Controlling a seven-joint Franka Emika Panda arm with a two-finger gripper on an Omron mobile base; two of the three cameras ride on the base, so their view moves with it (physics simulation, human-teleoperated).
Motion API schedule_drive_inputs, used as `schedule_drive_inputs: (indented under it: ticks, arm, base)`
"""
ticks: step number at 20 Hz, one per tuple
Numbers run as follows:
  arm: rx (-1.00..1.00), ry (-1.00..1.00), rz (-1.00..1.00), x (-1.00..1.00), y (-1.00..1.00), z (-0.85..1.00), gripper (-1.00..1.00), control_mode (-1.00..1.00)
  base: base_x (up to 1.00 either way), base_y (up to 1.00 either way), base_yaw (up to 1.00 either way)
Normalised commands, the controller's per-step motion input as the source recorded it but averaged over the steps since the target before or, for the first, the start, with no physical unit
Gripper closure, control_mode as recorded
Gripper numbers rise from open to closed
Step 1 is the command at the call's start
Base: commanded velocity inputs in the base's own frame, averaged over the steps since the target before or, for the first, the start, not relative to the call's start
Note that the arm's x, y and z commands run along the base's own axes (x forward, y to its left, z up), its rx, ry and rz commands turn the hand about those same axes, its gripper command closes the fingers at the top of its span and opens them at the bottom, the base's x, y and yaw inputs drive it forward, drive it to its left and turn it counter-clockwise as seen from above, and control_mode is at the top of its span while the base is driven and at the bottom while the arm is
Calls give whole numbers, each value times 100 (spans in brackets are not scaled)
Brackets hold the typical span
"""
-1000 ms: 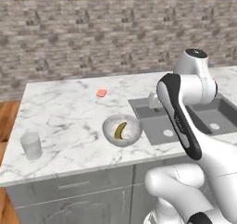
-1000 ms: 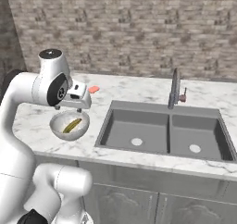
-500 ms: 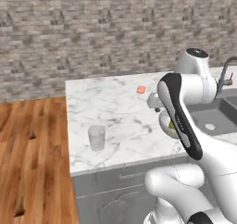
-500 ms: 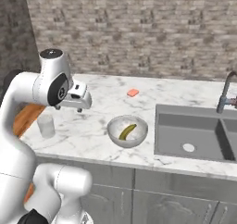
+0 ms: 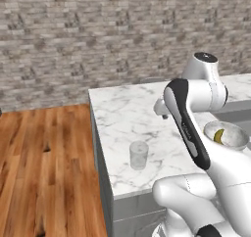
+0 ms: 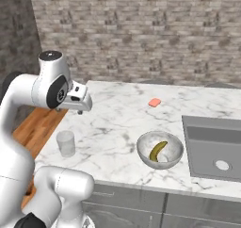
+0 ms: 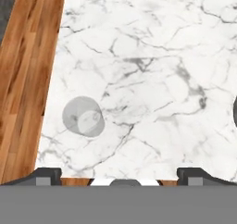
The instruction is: Move the glass cup from next to the sink to the open cabinet. Then, move the bowl with the banana to the fridge to clear the area for faucet cleaning.
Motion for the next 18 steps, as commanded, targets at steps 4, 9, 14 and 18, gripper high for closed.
schedule_drive_inputs:
  ticks: [4, 9, 14, 18]
  arm:
    - [-2, 0, 0, 20, 0, -18, -100, -100]
    - [1, 5, 1, -2, 12, -40, -100, -100]
    - [8, 1, 2, -16, 28, -48, -100, -100]
    - [10, 0, 1, 0, 25, -51, -100, -100]
  base:
    - [0, 0, 0]
    - [0, 0, 0]
    - [0, 0, 0]
    - [0, 0, 0]
